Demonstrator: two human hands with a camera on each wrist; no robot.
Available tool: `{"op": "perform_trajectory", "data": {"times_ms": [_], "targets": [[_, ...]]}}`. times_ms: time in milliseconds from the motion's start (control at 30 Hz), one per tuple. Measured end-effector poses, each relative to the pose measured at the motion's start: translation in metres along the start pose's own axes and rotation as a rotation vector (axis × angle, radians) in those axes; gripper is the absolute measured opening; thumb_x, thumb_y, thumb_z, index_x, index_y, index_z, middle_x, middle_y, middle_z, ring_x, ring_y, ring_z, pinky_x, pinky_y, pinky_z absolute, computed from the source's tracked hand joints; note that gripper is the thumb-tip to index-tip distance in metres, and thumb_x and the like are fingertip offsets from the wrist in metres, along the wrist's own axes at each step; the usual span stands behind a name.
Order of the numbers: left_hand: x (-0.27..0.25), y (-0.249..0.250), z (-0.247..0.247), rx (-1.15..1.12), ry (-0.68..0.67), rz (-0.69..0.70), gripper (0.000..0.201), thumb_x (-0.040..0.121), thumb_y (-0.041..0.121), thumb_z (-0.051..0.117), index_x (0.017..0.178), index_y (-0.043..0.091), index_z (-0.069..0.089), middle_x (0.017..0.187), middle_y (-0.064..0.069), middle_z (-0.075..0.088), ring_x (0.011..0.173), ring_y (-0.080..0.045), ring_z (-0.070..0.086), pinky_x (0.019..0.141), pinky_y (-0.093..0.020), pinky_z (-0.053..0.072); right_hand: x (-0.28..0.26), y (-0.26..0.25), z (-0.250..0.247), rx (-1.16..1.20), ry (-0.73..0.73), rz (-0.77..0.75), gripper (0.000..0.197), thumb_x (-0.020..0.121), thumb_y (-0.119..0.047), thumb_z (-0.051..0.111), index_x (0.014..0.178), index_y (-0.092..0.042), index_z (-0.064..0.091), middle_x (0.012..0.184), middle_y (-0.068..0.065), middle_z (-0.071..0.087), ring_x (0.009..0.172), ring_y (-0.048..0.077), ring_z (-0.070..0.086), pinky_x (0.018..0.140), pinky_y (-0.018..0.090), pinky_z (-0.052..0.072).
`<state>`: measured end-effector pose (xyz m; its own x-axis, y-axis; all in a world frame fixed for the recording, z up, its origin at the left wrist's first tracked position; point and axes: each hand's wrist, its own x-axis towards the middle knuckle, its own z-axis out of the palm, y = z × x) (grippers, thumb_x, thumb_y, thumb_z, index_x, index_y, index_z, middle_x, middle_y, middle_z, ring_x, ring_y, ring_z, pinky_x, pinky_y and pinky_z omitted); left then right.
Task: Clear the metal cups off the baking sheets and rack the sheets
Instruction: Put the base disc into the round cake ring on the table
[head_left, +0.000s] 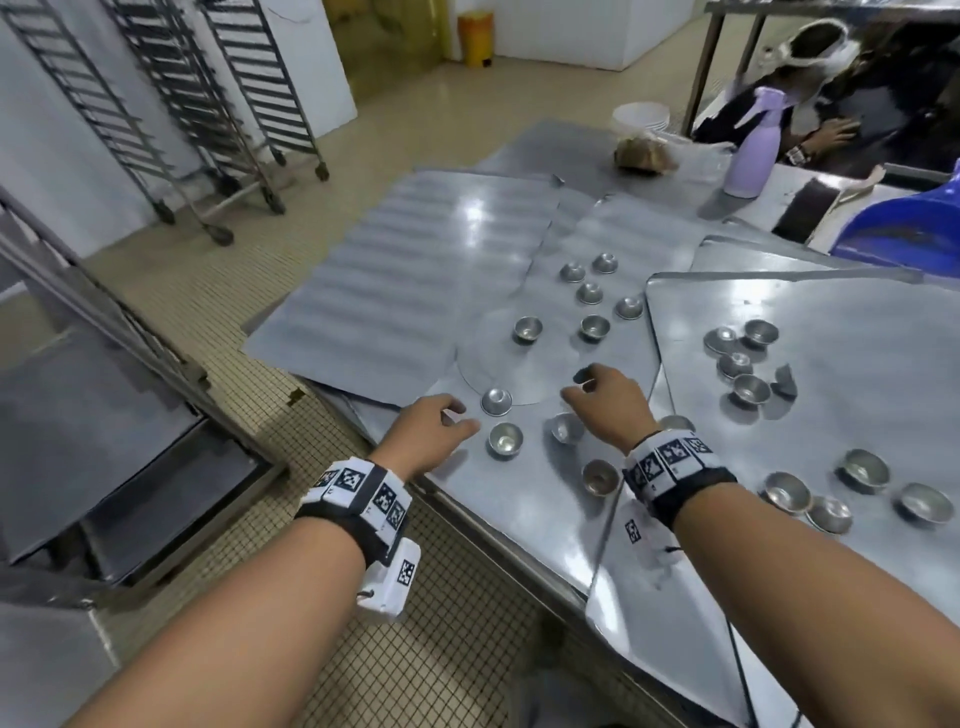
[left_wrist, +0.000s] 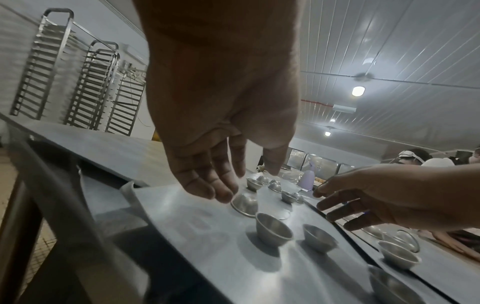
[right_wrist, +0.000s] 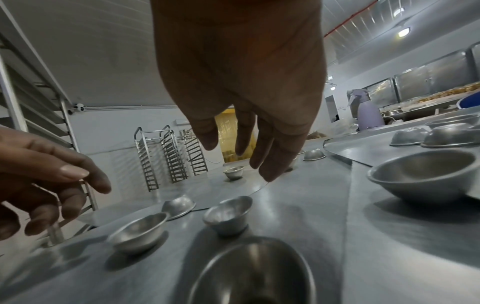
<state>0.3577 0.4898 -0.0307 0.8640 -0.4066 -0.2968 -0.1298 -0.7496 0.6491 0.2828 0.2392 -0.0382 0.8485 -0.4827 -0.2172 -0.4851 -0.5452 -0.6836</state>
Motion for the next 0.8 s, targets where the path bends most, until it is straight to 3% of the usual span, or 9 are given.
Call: {"op": "perform_trajectory", "data": {"times_ms": [67,200,367,500,600,700,800], "targets": [[0.021,0.002,-0.007,0.005,0.008,-0.005,0.041,0.092,0.045,0.069,0.125,0.022,0.063,0.105,-0.001,0.070,0.094,-0.020,0.068,0.090,-0.039,0.057,0.024,-0.002,0.006,-0.002,0.004,0.020,0.042,0.087,-0.036,0.062,0.124,-0.016,0.062,0.121,0.010,0.067,0.113,0.029,0.060,0.093,0.033,0.045],[0.065,0.003,-0.018,0.030,0.064,-0.029,0.042,0.091,0.040,0.071,0.128,0.020,0.063,0.098,0.001,0.068,0.098,-0.021,0.066,0.084,-0.029,0.047,0.063,-0.006,0.018,-0.006,-0.020,0.078,0.051,0.088,-0.034,0.062,0.134,-0.012,0.056,0.132,0.013,0.061,0.121,0.031,0.056,0.097,0.035,0.043],[0.108,0.007,-0.026,-0.020,0.087,-0.049,0.034,0.087,0.039,0.070,0.119,0.030,0.060,0.102,0.003,0.066,0.096,-0.018,0.065,0.081,-0.029,0.047,0.093,-0.012,0.026,-0.078,-0.046,0.088,0.049,0.084,-0.035,0.064,0.127,-0.013,0.057,0.128,0.018,0.054,0.113,0.034,0.057,0.096,0.040,0.046],[0.137,0.009,-0.027,-0.030,0.010,-0.051,0.060,0.086,0.039,0.071,0.140,0.022,0.052,0.127,-0.003,0.062,0.112,-0.022,0.062,0.102,-0.040,0.051,0.092,-0.011,0.031,-0.135,-0.023,0.072,0.039,0.079,-0.039,0.061,0.111,-0.016,0.060,0.116,0.013,0.053,0.098,0.033,0.059,0.086,0.041,0.051],[0.160,0.014,-0.026,-0.097,-0.028,-0.077,0.077,0.083,0.034,0.076,0.151,0.021,0.041,0.133,-0.004,0.058,0.117,-0.024,0.061,0.106,-0.044,0.050,0.091,-0.010,0.032,-0.147,-0.017,0.090,0.032,0.081,-0.037,0.060,0.107,-0.019,0.060,0.114,0.008,0.049,0.097,0.030,0.057,0.084,0.037,0.048],[0.180,0.017,-0.024,-0.194,-0.091,-0.099,0.080,0.081,0.027,0.080,0.150,0.019,0.041,0.130,-0.007,0.063,0.110,-0.024,0.066,0.096,-0.037,0.056,0.091,-0.009,0.032,-0.135,-0.004,0.106,0.033,0.082,-0.037,0.061,0.110,-0.020,0.061,0.110,0.004,0.048,0.097,0.027,0.058,0.083,0.036,0.047],[0.199,0.016,-0.026,-0.167,-0.140,-0.054,0.056,0.086,0.017,0.079,0.137,0.010,0.055,0.113,-0.004,0.067,0.091,-0.015,0.065,0.070,-0.017,0.048,0.096,-0.011,0.031,-0.110,-0.002,0.140,0.045,0.084,-0.043,0.063,0.122,-0.020,0.059,0.118,0.007,0.055,0.102,0.026,0.059,0.089,0.037,0.049]]}}
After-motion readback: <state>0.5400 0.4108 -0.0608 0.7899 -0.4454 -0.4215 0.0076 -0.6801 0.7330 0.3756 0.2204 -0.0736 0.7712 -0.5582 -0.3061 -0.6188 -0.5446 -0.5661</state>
